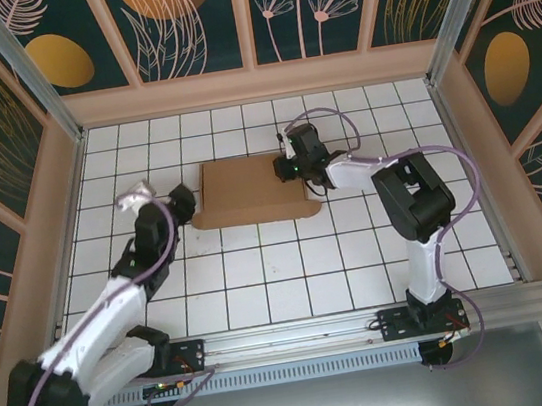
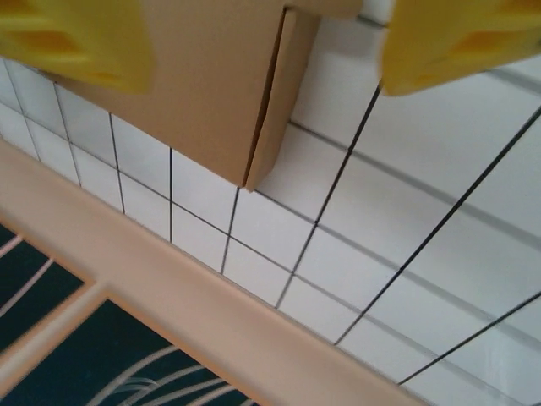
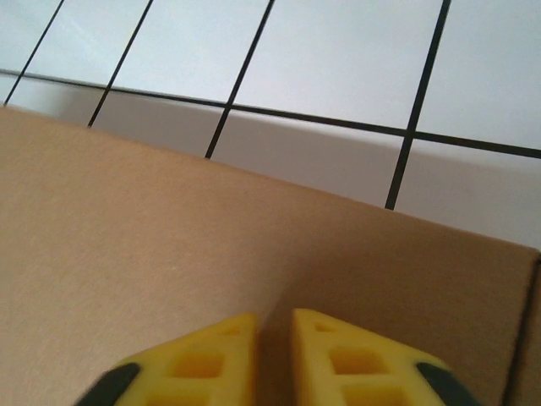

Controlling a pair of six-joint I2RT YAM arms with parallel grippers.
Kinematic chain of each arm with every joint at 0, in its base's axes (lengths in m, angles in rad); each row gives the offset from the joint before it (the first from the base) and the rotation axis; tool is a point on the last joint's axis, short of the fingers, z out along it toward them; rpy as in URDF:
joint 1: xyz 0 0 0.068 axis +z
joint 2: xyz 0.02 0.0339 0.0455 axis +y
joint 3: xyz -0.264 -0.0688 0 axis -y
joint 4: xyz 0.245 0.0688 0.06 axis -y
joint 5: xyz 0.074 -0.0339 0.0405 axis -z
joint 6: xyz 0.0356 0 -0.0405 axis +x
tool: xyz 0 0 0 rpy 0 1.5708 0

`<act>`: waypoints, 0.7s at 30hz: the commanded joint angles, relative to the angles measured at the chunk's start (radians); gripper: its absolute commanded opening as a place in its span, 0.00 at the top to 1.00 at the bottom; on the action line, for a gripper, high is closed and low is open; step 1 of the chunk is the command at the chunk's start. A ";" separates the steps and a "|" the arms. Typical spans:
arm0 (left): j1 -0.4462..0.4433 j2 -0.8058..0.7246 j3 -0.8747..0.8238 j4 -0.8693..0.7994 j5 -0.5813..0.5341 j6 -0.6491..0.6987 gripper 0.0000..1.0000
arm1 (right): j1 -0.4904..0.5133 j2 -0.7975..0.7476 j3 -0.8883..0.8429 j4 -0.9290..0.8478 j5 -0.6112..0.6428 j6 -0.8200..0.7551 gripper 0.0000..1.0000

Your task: Fold the paper box

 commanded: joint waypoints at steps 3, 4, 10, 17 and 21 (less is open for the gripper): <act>0.170 0.340 0.172 0.028 0.332 0.080 0.25 | -0.060 -0.158 -0.106 -0.068 -0.050 0.032 0.58; 0.198 0.401 0.208 0.020 0.384 0.073 0.26 | -0.078 -0.175 -0.116 -0.058 -0.086 0.042 0.54; 0.221 0.668 0.391 0.026 0.684 0.199 0.28 | -0.169 -0.224 -0.211 0.011 -0.228 0.102 0.34; 0.230 0.850 0.528 -0.042 0.776 0.301 0.39 | -0.241 -0.261 -0.345 0.102 -0.294 0.225 0.28; 0.254 0.927 0.531 -0.033 0.824 0.299 0.53 | -0.275 -0.227 -0.396 0.193 -0.404 0.296 0.19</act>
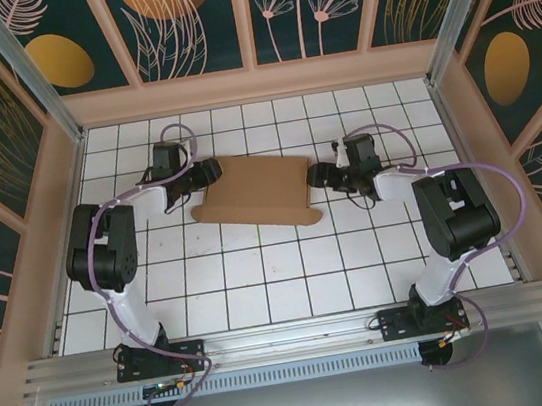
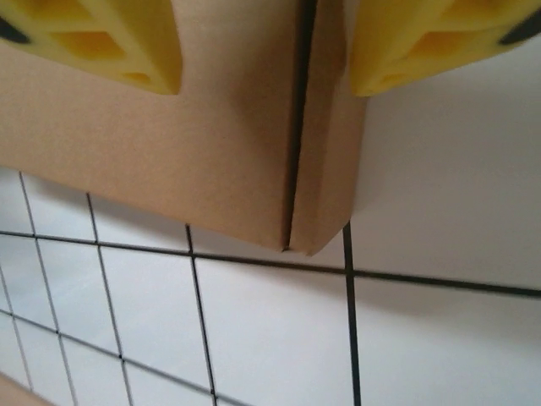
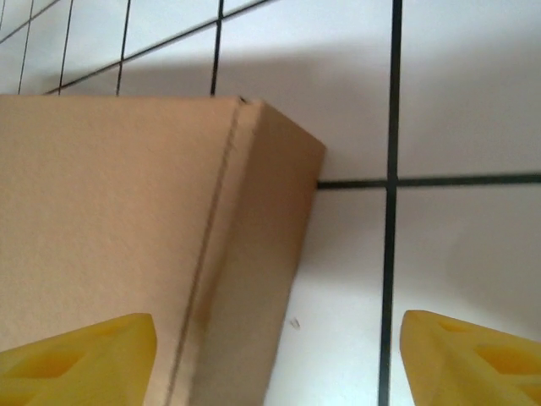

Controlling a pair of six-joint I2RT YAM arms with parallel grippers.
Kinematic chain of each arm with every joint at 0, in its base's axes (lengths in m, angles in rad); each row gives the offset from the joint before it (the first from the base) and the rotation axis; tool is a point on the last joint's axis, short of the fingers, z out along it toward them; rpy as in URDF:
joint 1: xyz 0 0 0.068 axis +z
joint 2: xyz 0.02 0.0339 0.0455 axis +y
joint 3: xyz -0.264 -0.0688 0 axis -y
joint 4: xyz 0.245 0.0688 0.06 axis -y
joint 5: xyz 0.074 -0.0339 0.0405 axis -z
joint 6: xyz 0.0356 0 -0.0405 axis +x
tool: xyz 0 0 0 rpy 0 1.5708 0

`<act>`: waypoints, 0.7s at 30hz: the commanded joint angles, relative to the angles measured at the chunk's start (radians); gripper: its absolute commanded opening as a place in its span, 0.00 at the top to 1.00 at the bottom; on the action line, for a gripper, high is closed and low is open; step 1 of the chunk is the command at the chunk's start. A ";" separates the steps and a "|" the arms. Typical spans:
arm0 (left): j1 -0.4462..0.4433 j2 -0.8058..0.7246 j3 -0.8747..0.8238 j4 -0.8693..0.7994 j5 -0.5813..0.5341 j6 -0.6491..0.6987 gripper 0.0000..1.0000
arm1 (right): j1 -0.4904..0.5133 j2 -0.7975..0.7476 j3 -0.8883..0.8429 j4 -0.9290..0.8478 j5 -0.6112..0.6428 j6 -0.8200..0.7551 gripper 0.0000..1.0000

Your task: Fold the paper box

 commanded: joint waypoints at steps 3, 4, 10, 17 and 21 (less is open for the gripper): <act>0.047 0.093 -0.001 -0.025 0.121 0.037 0.65 | -0.034 0.042 -0.029 0.146 -0.179 0.098 0.17; 0.055 0.102 -0.006 -0.022 0.136 0.037 0.68 | -0.040 0.051 -0.037 0.172 -0.201 0.114 0.17; 0.106 0.153 -0.032 -0.002 0.241 0.042 0.86 | -0.075 0.141 -0.043 0.353 -0.398 0.248 0.16; 0.171 0.210 -0.038 0.037 0.362 -0.011 0.99 | -0.063 0.225 0.016 0.321 -0.450 0.272 0.14; 0.179 0.224 -0.034 0.044 0.382 -0.036 0.99 | -0.030 0.236 0.056 0.248 -0.441 0.237 0.14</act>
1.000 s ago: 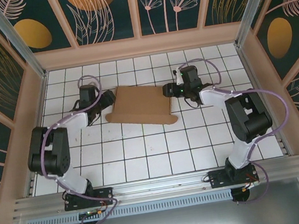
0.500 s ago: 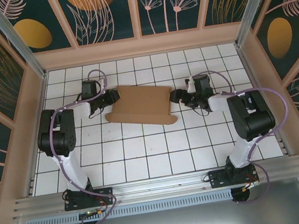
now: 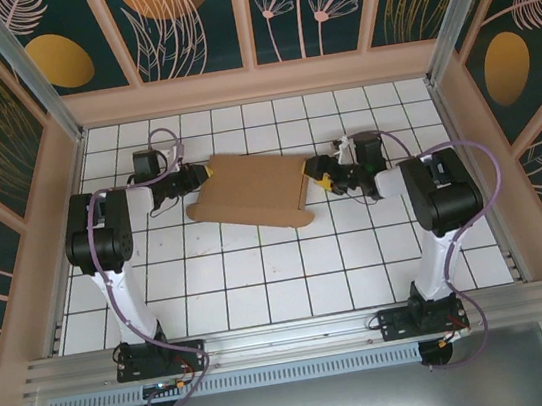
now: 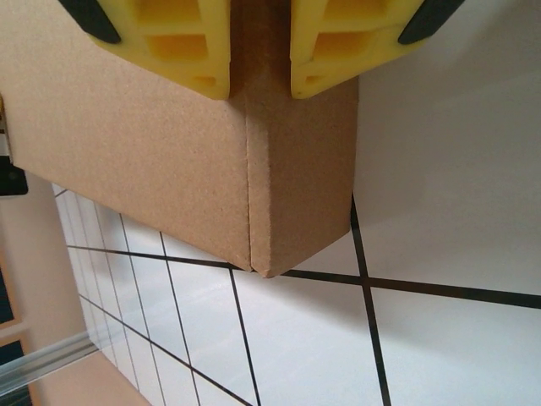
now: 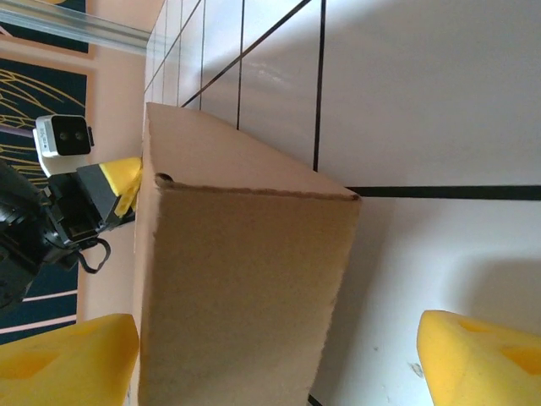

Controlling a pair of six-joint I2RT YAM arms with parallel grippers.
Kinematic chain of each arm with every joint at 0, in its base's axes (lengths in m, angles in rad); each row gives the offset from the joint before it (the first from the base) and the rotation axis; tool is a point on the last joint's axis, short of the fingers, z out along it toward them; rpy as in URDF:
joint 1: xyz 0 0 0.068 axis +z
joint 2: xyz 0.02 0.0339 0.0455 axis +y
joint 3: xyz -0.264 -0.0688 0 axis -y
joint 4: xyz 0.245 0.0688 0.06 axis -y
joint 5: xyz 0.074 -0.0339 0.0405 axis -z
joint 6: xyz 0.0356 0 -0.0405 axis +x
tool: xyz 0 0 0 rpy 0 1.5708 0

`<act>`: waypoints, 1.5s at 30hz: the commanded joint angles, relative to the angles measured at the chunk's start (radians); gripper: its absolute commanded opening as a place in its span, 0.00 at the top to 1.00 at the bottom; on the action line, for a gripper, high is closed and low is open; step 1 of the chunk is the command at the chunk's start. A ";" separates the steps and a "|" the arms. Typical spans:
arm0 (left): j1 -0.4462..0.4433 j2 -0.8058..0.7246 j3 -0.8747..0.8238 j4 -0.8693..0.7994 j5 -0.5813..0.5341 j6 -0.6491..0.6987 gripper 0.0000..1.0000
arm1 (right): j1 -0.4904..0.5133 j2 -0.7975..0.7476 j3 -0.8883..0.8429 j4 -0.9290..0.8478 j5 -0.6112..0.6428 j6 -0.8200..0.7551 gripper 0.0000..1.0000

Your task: Fold the paper box

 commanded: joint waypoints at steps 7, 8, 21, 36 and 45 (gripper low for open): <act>0.016 0.069 -0.041 -0.103 -0.033 -0.033 0.98 | 0.108 0.073 0.103 -0.102 -0.034 -0.003 0.16; 0.017 0.060 -0.046 -0.088 -0.029 -0.046 0.98 | 0.115 0.079 0.105 -0.084 -0.030 0.020 0.20; -0.190 -0.486 -0.036 -0.300 -0.460 0.234 0.52 | 0.040 -0.063 -0.028 0.080 -0.045 0.274 0.54; -0.556 -0.912 -0.303 -0.430 -0.686 1.077 0.40 | 0.027 -0.206 -0.258 0.414 -0.223 0.583 0.61; -0.625 -0.851 -0.281 -0.498 -0.764 1.230 0.37 | 0.032 -0.217 -0.305 0.574 -0.252 0.689 0.63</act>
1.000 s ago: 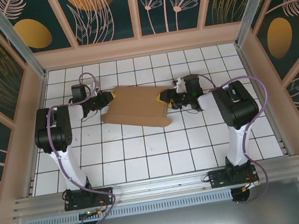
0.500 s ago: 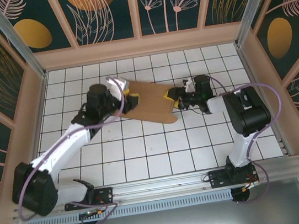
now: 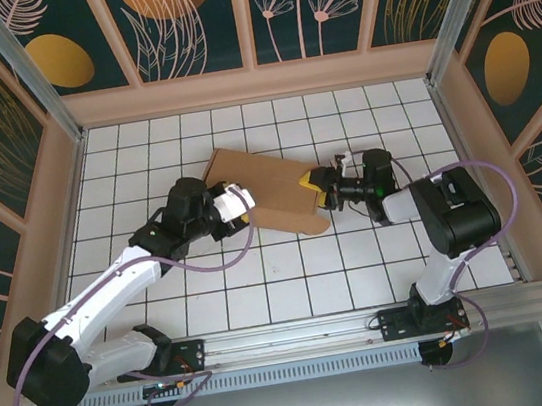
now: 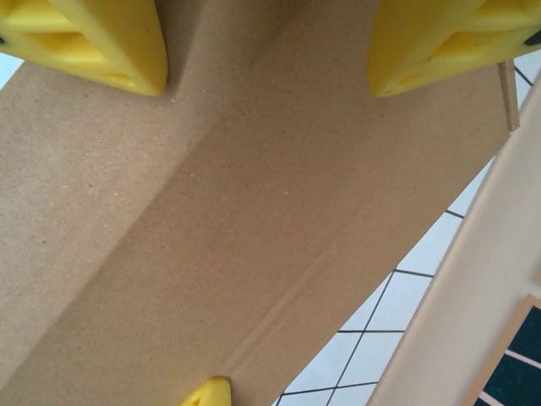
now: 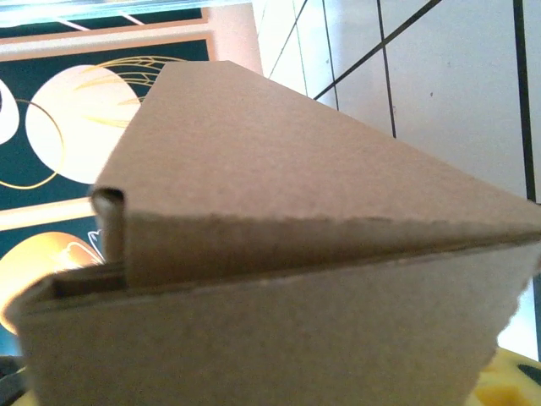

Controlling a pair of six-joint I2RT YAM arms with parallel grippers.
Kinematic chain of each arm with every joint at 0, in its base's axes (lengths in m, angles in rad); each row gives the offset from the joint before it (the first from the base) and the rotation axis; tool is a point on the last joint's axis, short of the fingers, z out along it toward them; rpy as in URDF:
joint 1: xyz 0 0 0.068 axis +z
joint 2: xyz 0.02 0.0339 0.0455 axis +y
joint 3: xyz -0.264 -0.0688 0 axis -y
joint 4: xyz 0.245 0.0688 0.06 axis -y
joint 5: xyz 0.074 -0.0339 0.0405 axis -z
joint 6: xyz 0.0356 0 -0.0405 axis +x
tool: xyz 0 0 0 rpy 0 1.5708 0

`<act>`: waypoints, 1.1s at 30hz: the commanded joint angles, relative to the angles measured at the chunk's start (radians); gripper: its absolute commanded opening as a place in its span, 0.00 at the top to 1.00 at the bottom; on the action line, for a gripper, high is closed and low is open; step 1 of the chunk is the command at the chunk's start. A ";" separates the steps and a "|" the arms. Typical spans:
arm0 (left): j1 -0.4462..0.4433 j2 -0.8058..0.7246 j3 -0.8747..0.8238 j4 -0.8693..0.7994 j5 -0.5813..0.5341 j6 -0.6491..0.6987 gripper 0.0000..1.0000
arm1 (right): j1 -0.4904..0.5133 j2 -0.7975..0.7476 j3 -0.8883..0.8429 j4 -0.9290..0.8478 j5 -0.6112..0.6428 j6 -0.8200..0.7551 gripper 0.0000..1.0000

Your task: Fold the paper box

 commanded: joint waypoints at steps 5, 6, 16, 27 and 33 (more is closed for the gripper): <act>-0.053 0.020 -0.082 0.188 -0.211 0.211 0.38 | 0.027 -0.029 -0.025 0.237 -0.075 0.154 0.66; -0.068 0.019 -0.112 0.239 -0.242 0.262 0.38 | 0.034 -0.024 -0.029 0.280 -0.079 0.189 0.66; -0.105 -0.042 -0.287 0.514 -0.264 0.558 0.31 | 0.041 0.027 -0.057 0.591 -0.090 0.424 0.75; -0.116 -0.022 -0.224 0.448 -0.282 0.689 0.29 | 0.067 0.001 -0.060 0.511 -0.096 0.379 0.73; -0.144 -0.035 -0.167 0.432 -0.303 0.736 0.41 | 0.078 -0.041 -0.064 0.367 -0.095 0.288 0.67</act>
